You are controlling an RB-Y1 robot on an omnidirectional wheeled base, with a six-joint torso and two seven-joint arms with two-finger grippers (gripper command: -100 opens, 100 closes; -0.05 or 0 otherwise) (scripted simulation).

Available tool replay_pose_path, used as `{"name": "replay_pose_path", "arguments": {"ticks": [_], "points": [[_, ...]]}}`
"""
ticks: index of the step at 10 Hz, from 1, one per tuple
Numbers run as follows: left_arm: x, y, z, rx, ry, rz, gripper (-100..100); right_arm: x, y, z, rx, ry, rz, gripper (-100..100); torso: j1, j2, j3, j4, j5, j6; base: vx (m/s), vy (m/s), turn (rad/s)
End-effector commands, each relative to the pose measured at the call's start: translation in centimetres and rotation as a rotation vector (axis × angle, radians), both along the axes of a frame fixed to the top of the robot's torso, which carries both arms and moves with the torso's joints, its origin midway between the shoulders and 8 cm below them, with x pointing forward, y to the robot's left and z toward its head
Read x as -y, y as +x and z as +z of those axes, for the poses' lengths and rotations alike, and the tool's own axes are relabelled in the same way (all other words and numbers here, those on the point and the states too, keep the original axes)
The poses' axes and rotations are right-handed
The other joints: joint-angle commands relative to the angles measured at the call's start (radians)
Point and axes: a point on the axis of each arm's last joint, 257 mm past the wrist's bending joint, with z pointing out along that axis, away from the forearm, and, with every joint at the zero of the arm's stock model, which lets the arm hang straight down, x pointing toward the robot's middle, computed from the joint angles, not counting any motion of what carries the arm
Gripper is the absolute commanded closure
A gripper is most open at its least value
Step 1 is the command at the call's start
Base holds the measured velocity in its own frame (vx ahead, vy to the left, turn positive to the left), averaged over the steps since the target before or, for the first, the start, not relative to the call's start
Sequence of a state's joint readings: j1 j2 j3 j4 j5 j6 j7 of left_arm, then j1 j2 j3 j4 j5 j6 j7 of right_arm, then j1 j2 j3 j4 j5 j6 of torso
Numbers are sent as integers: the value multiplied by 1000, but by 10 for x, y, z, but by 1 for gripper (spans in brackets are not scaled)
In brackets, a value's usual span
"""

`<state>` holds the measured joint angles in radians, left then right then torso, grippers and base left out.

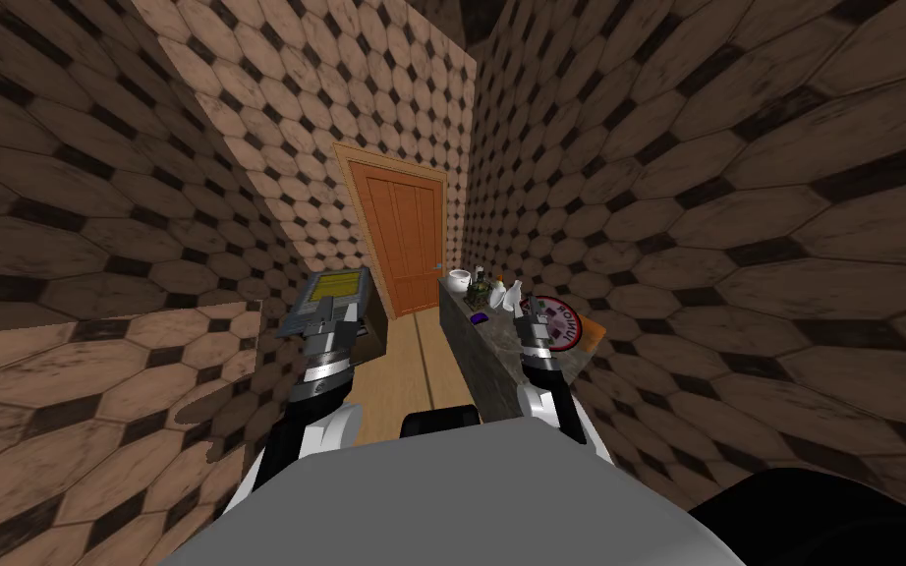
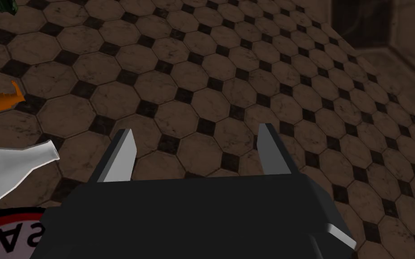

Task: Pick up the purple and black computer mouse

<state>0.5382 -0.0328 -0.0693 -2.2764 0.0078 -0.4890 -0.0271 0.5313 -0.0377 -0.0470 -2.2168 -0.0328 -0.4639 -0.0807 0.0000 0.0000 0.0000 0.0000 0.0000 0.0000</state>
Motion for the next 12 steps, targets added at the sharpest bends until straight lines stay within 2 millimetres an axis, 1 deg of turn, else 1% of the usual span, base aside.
{"name": "replay_pose_path", "arguments": {"ticks": [1, 3, 5, 10, 11, 12], "points": [[0, 0, 0, 0, 0, 0, 0, 1, -4, -8, -46, -74, -14, -100, 0, 0, 0, 0, 0, 0, 71, 84, 118], [0, 0, 0, 0, 0, 0, 0, 2, -9, -16, -93, -142, -32, -100, 8, -5, -3, -1, 2, 0, 87, 126, 93], [0, 0, 0, 0, 0, 0, 0, 4, -16, -28, -153, -230, -55, -100, 8, -4, -3, -1, 2, 0, 70, 128, 94], [0, 0, 0, 0, 0, 0, 0, 10, -39, -69, -340, -533, -105, -100, 11, -8, -5, -2, 3, 0, 127, 163, 137], [0, 0, 0, 0, 0, 0, 0, 11, -41, -72, -350, -533, -106, -100, 12, -9, -5, -2, 3, 0, 91, 99, 21], [0, 0, 0, 0, 0, 0, 0, 12, -47, -82, -391, -608, -110, -100, 8, -6, -4, -2, 2, 0, 64, 91, 93]]}}
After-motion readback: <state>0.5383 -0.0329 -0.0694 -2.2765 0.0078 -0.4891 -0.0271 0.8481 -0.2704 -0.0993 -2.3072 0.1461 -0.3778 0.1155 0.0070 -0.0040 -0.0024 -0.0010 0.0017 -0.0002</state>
